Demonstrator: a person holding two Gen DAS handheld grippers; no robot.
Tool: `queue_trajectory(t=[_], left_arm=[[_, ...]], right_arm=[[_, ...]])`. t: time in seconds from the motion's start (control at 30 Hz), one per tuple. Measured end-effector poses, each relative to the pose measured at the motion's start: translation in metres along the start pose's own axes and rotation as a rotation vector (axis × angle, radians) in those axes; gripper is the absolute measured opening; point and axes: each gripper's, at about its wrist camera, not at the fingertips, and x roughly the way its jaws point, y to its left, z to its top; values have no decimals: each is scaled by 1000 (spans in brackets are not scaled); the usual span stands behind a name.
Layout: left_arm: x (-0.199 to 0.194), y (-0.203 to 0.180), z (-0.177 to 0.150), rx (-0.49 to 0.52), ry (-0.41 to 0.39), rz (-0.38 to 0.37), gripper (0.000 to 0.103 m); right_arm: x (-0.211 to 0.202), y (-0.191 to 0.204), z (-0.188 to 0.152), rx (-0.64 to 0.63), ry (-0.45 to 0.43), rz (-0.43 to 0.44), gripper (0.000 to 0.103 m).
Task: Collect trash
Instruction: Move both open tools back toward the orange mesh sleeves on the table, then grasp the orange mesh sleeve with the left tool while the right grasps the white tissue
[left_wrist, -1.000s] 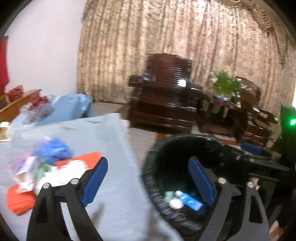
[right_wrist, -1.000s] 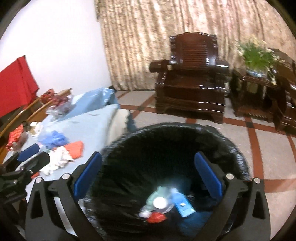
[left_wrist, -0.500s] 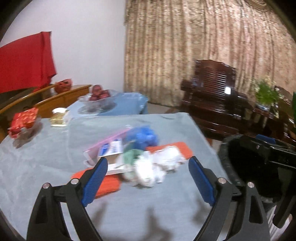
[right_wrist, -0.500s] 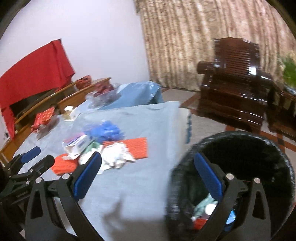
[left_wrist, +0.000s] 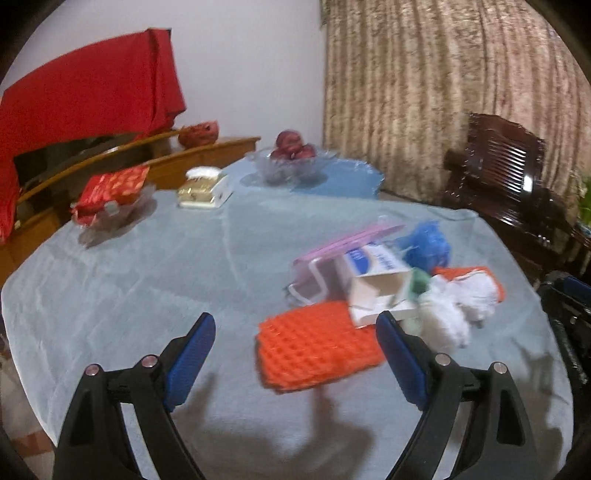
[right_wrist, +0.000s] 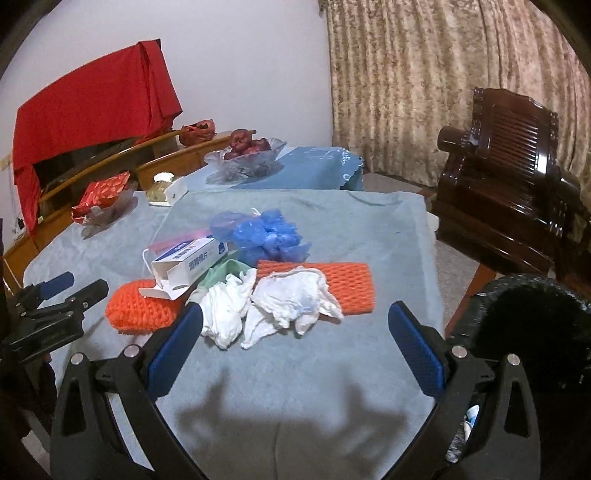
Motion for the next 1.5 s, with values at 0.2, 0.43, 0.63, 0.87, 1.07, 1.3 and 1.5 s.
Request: queue_trajectory(t=[0.2, 0.43, 0.63, 0.87, 1.07, 1.3, 1.5], left_arm=[[29, 12, -10, -57, 103, -17, 83], [51, 12, -18, -87, 170, -50, 73], [57, 9, -19, -92, 184, -68, 70], [61, 9, -20, -107, 199, -57, 79], [66, 13, -21, -114, 210, -58, 81], [65, 4, -20, -102, 211, -106, 49], [55, -6, -19, -76, 190, -108, 26]], right_arm=[[26, 9, -4, -20, 27, -6, 98], [47, 13, -9, -63, 55, -23, 97], [65, 2, -7, -34, 90, -46, 97], [88, -1, -1, -18, 125, -34, 97], [108, -1, 1, -8, 196, -8, 76], [109, 5, -2, -19, 231, 49, 37], [93, 3, -1, -14, 209, 85, 14]])
